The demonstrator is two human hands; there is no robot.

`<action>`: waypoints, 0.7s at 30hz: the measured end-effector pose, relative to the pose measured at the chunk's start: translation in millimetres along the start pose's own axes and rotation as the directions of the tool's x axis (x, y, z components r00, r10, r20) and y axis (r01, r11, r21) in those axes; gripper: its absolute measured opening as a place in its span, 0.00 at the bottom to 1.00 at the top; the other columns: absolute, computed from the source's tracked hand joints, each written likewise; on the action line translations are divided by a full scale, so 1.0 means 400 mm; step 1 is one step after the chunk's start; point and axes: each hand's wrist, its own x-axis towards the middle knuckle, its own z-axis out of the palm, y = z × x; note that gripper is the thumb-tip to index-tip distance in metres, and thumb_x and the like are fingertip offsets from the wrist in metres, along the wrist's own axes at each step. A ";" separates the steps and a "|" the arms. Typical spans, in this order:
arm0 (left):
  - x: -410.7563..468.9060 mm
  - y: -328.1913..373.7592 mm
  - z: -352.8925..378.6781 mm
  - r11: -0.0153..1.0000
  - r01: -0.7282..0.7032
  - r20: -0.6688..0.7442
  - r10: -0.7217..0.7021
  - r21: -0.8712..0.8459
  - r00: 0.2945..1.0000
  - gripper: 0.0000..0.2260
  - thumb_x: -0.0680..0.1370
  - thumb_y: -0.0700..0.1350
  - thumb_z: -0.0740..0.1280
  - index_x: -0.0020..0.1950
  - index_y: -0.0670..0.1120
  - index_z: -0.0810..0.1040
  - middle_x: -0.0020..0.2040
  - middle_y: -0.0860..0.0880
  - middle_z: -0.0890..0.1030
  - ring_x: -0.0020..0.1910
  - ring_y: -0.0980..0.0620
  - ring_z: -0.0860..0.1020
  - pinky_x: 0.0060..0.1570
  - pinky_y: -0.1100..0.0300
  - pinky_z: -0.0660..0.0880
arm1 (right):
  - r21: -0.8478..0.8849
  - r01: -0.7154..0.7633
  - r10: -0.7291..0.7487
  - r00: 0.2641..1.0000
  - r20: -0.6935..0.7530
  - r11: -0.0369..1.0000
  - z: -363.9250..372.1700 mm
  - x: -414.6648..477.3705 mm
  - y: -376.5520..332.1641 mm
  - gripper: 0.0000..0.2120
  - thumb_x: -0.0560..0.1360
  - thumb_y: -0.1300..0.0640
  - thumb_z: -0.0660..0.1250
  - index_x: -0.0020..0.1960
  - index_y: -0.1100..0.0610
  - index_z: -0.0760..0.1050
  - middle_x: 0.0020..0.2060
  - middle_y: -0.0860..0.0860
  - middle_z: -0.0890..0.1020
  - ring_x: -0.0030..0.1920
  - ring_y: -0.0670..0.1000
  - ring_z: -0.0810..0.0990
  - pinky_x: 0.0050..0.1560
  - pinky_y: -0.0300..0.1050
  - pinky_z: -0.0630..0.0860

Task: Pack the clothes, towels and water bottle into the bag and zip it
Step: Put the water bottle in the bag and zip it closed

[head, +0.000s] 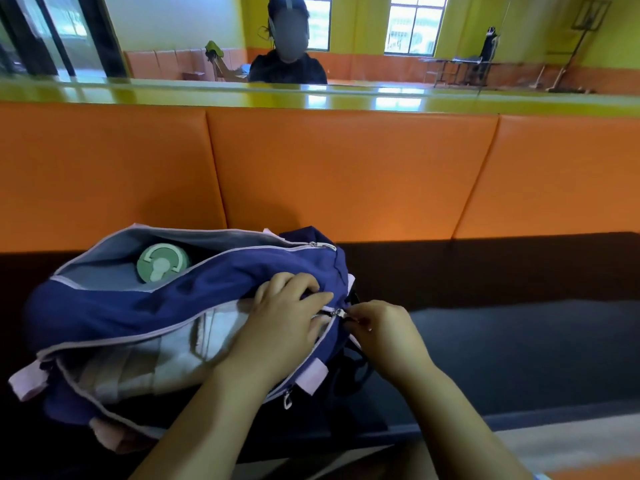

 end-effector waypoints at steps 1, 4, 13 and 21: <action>0.002 0.007 0.004 1.000 -0.002 0.005 0.002 0.013 1.000 0.13 0.71 0.54 0.65 0.53 0.54 0.81 0.50 0.55 0.78 0.51 0.52 0.68 0.50 0.52 0.72 | -0.012 0.003 -0.003 1.000 0.008 1.000 -0.009 0.001 0.003 0.04 0.72 0.57 0.70 0.46 0.54 0.83 0.39 0.52 0.80 0.41 0.53 0.78 0.39 0.45 0.73; 0.007 0.018 0.020 0.999 -0.018 0.021 0.017 0.052 1.000 0.17 0.71 0.59 0.58 0.51 0.55 0.81 0.48 0.56 0.78 0.49 0.53 0.66 0.47 0.54 0.73 | 0.082 -0.044 0.040 0.998 0.052 0.996 -0.055 -0.004 0.012 0.03 0.73 0.56 0.71 0.41 0.53 0.83 0.36 0.51 0.79 0.36 0.46 0.76 0.35 0.35 0.69; 0.031 0.073 0.023 0.998 -0.053 -0.043 0.053 -0.018 0.998 0.10 0.69 0.51 0.60 0.41 0.52 0.81 0.39 0.53 0.76 0.39 0.49 0.74 0.39 0.55 0.68 | 0.408 -0.112 -0.003 0.963 0.270 0.906 -0.138 -0.009 0.001 0.09 0.77 0.58 0.66 0.41 0.61 0.79 0.35 0.61 0.82 0.33 0.48 0.76 0.39 0.47 0.75; 0.011 0.074 0.018 0.987 0.056 -0.126 -0.075 -0.149 0.989 0.10 0.72 0.50 0.62 0.39 0.47 0.81 0.36 0.51 0.76 0.37 0.50 0.72 0.36 0.57 0.71 | 0.334 0.001 -0.040 0.993 0.111 0.943 -0.105 -0.010 0.038 0.17 0.70 0.65 0.72 0.53 0.47 0.78 0.46 0.45 0.80 0.45 0.39 0.78 0.46 0.29 0.73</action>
